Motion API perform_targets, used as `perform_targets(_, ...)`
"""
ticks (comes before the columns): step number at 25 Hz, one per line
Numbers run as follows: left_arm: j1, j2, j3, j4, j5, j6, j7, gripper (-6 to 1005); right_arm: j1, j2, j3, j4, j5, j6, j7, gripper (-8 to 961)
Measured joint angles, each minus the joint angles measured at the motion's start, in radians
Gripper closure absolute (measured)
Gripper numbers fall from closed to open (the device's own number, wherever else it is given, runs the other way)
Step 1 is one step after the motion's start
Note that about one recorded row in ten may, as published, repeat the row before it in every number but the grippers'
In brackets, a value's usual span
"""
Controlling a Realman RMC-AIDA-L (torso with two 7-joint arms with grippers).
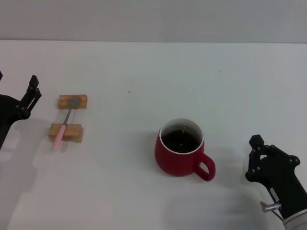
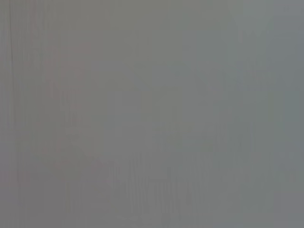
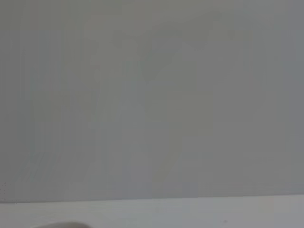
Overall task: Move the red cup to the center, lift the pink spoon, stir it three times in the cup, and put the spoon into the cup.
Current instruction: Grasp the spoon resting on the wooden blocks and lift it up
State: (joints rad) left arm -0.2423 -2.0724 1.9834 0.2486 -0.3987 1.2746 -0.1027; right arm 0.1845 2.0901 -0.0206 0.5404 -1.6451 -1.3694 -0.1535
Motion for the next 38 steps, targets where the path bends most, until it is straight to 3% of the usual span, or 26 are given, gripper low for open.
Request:
perform_targets(16,-0.008,0.0,0.0,-0.002,0.0,-0.002,0.0,156,0.015,0.001,-0.07,0.024,-0.001,0.031,0.003,954)
perform_targets(38,-0.003,-0.002,0.0,-0.002,0.0,0.001,0.0,156,0.081,0.001,-0.082,0.037,-0.001,0.11,0.008,953)
